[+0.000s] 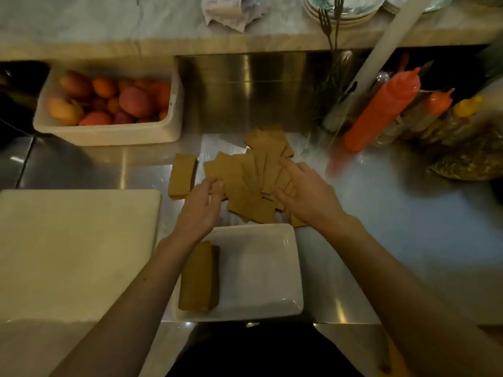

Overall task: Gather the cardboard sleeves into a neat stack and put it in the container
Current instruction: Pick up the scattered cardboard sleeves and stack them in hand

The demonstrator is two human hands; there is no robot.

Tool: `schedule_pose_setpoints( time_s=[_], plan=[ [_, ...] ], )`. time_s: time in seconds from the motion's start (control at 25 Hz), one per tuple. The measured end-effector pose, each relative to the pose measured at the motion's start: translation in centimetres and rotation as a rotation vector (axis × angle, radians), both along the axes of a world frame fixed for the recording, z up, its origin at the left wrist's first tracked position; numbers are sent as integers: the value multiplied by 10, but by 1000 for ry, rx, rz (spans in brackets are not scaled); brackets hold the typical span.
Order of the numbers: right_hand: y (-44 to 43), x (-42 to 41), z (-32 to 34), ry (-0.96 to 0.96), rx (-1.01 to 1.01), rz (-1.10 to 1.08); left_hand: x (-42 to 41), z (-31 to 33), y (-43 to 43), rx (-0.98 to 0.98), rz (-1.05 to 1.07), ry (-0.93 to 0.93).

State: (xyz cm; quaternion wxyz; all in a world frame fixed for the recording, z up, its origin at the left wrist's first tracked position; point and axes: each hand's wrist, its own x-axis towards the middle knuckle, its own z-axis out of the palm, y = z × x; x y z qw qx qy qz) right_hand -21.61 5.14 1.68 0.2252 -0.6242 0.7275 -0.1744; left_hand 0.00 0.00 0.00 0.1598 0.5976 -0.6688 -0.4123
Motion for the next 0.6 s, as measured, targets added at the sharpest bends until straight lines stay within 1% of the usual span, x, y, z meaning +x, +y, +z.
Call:
schedule_pose_setpoints(
  time_s=[0.04,0.12,0.2,0.28,0.4,0.48,0.56,0.6],
  plan=[
    [-3,0,-5,-7,26,-2,-2,0,-4,13,15,-1],
    [-8,2,-17,44,77,17,-4,-1,-9,60,36,-15],
    [-14,8,-30,91,122,46,-5,-7,-18,165,49,-16],
    [-23,17,-42,78,165,66,-5,-19,-31,292,65,0],
    [-36,32,-55,70,322,106,-4,-31,-46,455,130,96],
    [-44,42,-63,97,383,124,-4,-39,-53,587,267,220],
    [-50,51,-70,149,404,144,-1,-42,-56,691,389,290],
    [-54,56,-73,179,400,154,3,-45,-57,702,401,295]
  ],
)
